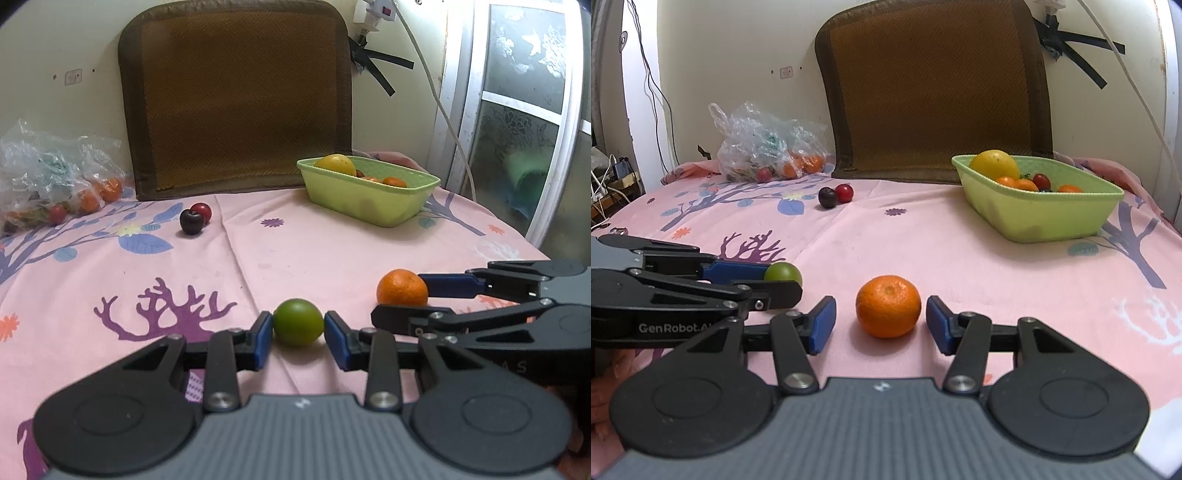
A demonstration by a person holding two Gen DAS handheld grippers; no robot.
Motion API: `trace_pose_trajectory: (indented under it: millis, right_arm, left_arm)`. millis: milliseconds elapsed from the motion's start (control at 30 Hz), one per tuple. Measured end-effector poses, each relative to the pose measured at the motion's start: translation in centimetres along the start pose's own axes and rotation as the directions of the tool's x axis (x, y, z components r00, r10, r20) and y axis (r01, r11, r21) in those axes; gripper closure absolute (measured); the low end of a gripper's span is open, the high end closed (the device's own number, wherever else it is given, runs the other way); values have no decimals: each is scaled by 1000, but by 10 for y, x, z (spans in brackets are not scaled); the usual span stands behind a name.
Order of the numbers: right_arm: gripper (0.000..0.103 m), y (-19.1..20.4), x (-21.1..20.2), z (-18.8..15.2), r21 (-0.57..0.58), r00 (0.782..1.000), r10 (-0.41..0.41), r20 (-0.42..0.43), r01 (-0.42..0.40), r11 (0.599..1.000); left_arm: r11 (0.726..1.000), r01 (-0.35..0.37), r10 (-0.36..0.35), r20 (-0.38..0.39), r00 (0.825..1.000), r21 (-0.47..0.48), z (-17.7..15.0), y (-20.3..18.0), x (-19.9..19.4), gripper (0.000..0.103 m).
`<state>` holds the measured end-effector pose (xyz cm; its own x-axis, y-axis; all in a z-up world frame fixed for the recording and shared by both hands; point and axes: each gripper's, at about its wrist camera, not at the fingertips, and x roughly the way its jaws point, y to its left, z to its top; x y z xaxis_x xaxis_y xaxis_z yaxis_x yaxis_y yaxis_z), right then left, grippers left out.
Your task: Organize fruits
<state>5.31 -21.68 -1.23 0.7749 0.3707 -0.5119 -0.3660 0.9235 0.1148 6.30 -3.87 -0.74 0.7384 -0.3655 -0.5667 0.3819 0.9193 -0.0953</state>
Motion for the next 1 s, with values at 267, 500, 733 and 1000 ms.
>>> trace_pose_trajectory:
  millis: [267, 500, 733, 1000]
  right_arm:
    - [46, 0, 2, 0, -1, 1000, 1, -9, -1, 1000]
    - [46, -1, 2, 0, -1, 1000, 3, -10, -3, 1000]
    - [46, -1, 3, -1, 0, 1000, 3, -11, -3, 1000]
    - [46, -1, 3, -1, 1, 1000, 5, -11, -5, 1000]
  left_arm:
    - [1000, -4, 4, -3, 1000, -1, -1, 0, 0, 71]
    - [1000, -9, 9, -11, 1000, -7, 0, 1, 1, 69]
    - [1000, -7, 7, -12, 1000, -8, 0, 1, 1, 69]
    - [1000, -9, 8, -12, 1000, -9, -1, 1, 2, 69]
